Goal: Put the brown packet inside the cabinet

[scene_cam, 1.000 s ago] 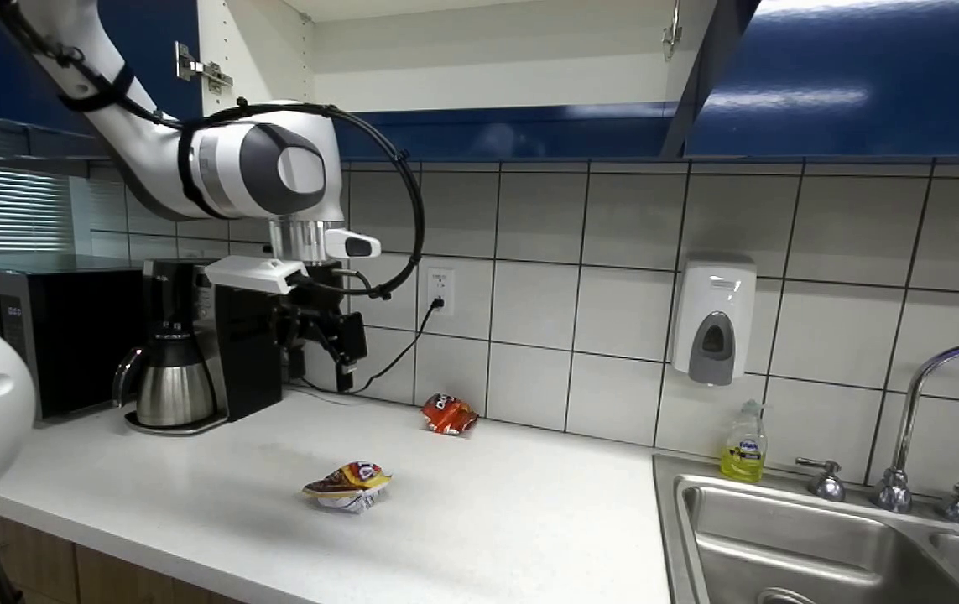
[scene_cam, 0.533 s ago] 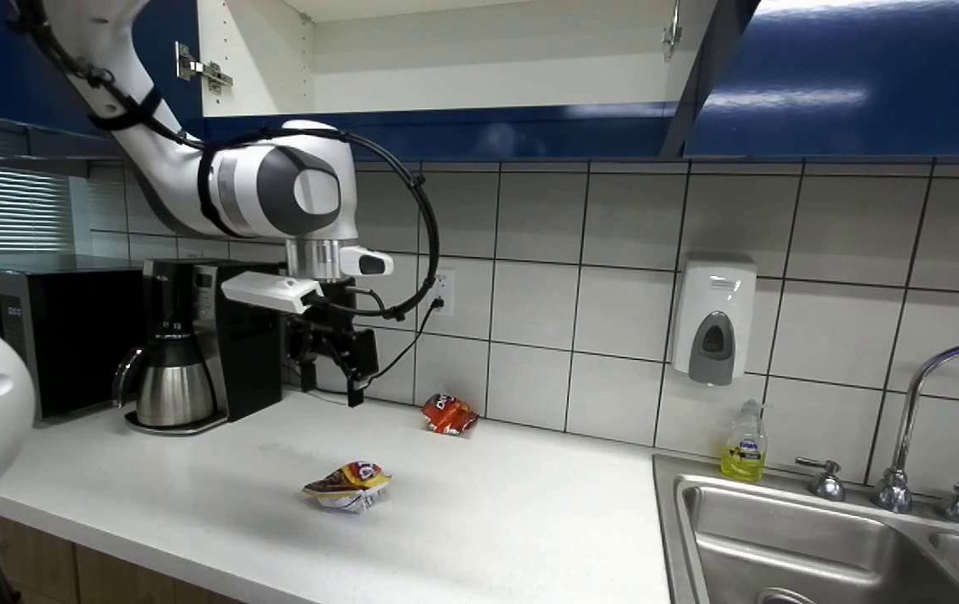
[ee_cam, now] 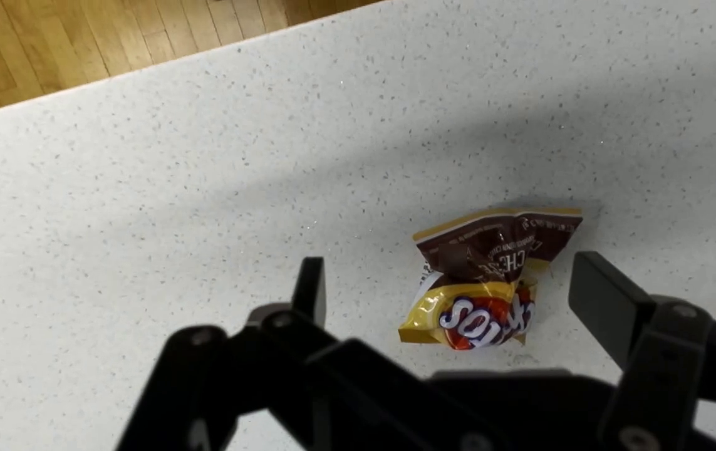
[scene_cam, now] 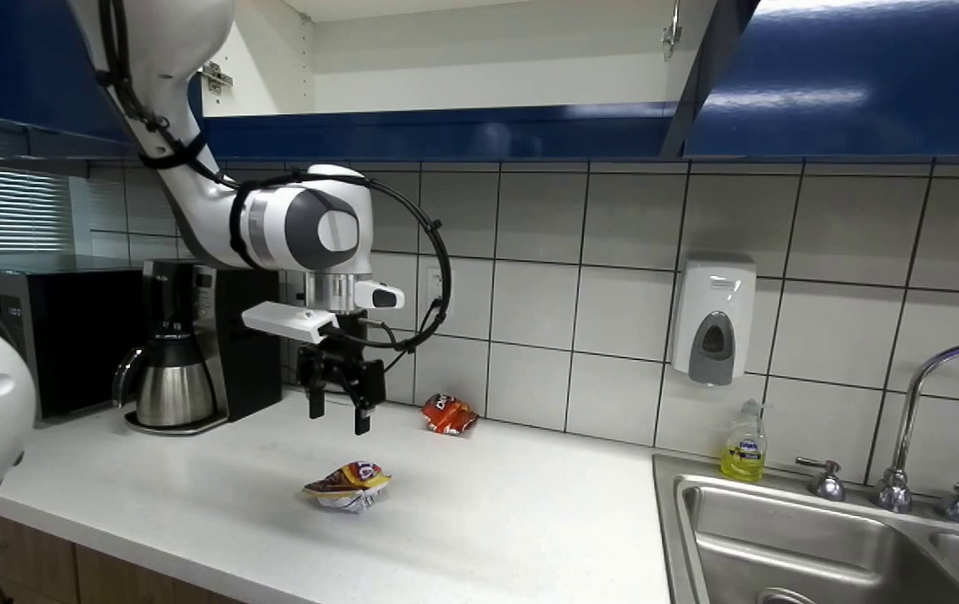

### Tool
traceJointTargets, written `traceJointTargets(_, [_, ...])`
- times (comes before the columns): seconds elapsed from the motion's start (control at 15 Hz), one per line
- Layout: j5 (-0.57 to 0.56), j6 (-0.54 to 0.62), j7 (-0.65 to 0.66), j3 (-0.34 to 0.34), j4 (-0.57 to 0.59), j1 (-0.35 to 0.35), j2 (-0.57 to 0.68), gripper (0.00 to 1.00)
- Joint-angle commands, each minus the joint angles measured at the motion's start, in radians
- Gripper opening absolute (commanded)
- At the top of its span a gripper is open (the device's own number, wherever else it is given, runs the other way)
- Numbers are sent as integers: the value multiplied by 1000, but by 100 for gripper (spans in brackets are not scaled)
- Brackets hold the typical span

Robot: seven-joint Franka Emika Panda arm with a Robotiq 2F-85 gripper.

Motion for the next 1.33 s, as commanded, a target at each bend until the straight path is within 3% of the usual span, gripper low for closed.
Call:
traceJointTargets(0.0, [8, 1, 4, 8, 60, 6, 74, 100])
traceJointTargets(1.27, [-22, 24, 125, 8, 205, 90, 331, 100])
